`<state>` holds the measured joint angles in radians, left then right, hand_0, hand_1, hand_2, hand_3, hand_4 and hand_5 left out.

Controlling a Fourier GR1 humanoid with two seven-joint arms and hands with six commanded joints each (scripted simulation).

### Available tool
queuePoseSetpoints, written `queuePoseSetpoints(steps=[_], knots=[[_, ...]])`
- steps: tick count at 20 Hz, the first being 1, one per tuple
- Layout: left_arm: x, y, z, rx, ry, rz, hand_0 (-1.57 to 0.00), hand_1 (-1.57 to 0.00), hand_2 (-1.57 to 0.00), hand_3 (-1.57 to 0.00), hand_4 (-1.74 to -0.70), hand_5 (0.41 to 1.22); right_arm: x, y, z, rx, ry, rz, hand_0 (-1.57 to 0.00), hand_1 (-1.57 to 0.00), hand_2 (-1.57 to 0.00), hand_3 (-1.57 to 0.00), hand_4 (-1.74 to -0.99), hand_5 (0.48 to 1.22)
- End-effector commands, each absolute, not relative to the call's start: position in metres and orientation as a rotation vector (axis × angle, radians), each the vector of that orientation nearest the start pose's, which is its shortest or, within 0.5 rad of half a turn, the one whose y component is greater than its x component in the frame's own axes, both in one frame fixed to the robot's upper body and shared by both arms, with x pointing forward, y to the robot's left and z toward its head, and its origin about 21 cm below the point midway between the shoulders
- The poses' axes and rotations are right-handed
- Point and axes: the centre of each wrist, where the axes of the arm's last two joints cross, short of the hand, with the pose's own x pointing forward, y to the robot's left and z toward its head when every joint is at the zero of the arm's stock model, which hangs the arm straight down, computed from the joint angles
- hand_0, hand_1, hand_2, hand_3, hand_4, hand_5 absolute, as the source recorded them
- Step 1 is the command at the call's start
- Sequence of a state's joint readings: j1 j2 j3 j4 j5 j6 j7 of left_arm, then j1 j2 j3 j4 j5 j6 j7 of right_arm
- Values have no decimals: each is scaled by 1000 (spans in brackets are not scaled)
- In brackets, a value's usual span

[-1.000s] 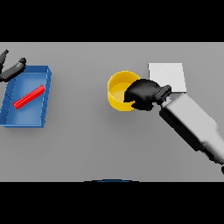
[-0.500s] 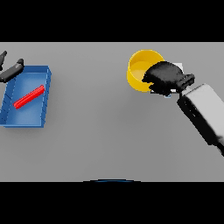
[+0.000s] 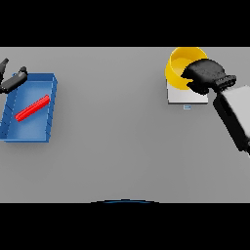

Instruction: Pick up the red beaker and tilt it to pour out 1 green nut into yellow bowl. Pick up the yellow bowl and place it on the metallic measuring scale.

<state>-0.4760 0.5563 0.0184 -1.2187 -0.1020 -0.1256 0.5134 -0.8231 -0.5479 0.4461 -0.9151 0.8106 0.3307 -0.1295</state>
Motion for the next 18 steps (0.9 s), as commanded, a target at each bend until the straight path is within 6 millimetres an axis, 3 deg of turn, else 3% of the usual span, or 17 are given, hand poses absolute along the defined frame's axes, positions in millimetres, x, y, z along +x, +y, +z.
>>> queuePoseSetpoints(steps=[1, 5, 10, 14, 16, 17, 18], knots=[[355, 346, 118, 555, -1109, -410, 1, 1, 1, 1, -865, 779, 420, -252, 113, -772, -1159, 1692, -1570, -1571, -1500, -1181, -1741, 1221], [360, 341, 115, 560, -1097, -423, 1, 1, 1, 1, -858, 802, 424, -268, 98, -733, -1145, 1676, -1571, -1571, -1413, -1317, -1741, 1221], [363, 340, 114, 558, -1081, -427, 1, 1, 1, 1, -851, 802, 425, -264, 83, -733, -1119, 1644, -1571, -1571, -1380, -1392, -1741, 1221], [360, 343, 114, 566, -1089, -428, 1, 1, 1, 1, -844, 783, 426, -268, 83, -720, -1097, 1651, -1571, -1571, -1374, -1448, -1741, 1221], [361, 342, 117, 563, -1090, -438, 1, 1, 1, 1, -838, 779, 426, -268, 82, -712, -1095, 1646, -1565, -1496, -1437, -1249, -1741, 1221], [361, 343, 117, 565, -1086, -440, 1, 1, 1, 1, -836, 775, 427, -270, 83, -718, -1079, 1644, -1558, -1428, -1343, -1110, -1682, 1221], [360, 344, 116, 554, -1089, -442, 1, 1, 1, 1, -837, 773, 426, -267, 82, -724, -1074, 1630, -1471, -1285, -1178, -959, -1632, 1145]])
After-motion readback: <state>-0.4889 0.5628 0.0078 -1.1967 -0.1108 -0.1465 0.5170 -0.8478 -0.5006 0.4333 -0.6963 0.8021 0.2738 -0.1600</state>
